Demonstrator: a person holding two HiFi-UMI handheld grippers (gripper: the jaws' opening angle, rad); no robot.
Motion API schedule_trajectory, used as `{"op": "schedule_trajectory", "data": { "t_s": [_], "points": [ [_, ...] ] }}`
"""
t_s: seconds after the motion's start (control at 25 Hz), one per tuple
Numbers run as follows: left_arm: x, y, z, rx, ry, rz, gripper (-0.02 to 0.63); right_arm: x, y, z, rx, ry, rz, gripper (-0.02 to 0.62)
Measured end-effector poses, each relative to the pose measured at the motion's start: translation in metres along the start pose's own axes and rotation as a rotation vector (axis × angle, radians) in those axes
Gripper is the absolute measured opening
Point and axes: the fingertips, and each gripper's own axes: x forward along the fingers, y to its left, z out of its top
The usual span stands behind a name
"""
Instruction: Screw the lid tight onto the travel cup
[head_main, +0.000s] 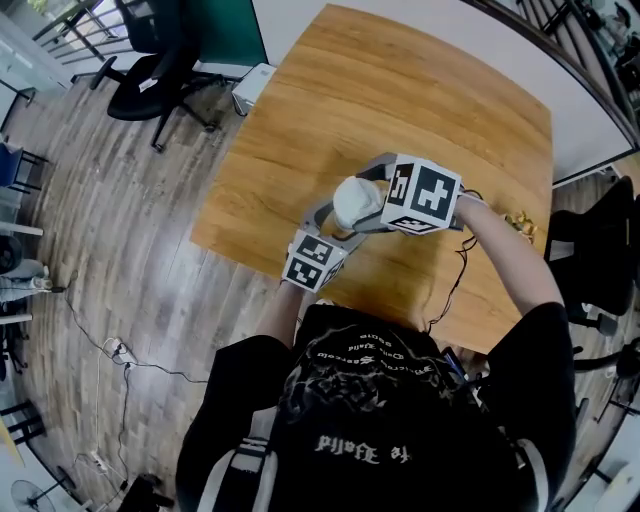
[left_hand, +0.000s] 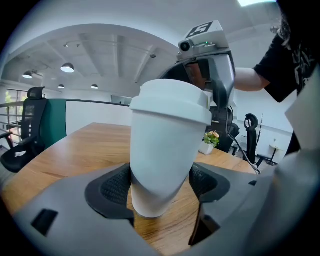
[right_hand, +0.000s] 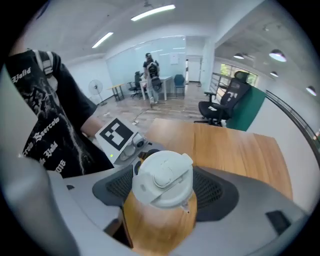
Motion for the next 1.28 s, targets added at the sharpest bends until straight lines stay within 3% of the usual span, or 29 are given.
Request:
{"op": "schedule_trajectory", "data": {
  "t_s": [0.28, 0.52, 0.8, 0.96, 1.04, 1.16, 1.28],
  "points": [
    [-0.001, -0.001, -0.001, -0.016, -0.010, 0.021, 0.393, -0.005, -0.006, 0.002, 0.318, -0.200, -0.236, 0.379],
    [0.000, -0.004, -0.003, -0.027, -0.026, 0.056, 0.393, -0.012, -0.008, -0.001, 0.525, -0.389, -0.469, 0.379],
    [0.000, -0.005, -0.001, -0.036, -0.048, 0.087, 0.393, -0.019, -0.009, -0.004, 0.721, -0.527, -0.730, 0.379],
    [-0.004, -0.008, -0.001, -0.034, -0.052, 0.077, 0.391, -0.018, -0.005, -0.002, 0.695, -0.508, -0.711, 0.384],
    [0.000, -0.008, 0.000, -0.030, -0.046, 0.066, 0.391, -0.019, -0.004, 0.001, 0.626, -0.503, -0.656, 0.467],
    [0.004, -0.008, 0.002, -0.021, -0.036, 0.048, 0.391, -0.035, -0.004, 0.011, 0.469, -0.531, -0.574, 0.488],
    [0.001, -0.009, 0.000, -0.015, -0.017, 0.032, 0.391, -0.047, 0.006, 0.024, 0.223, -0.488, -0.415, 0.488]
  ]
}}
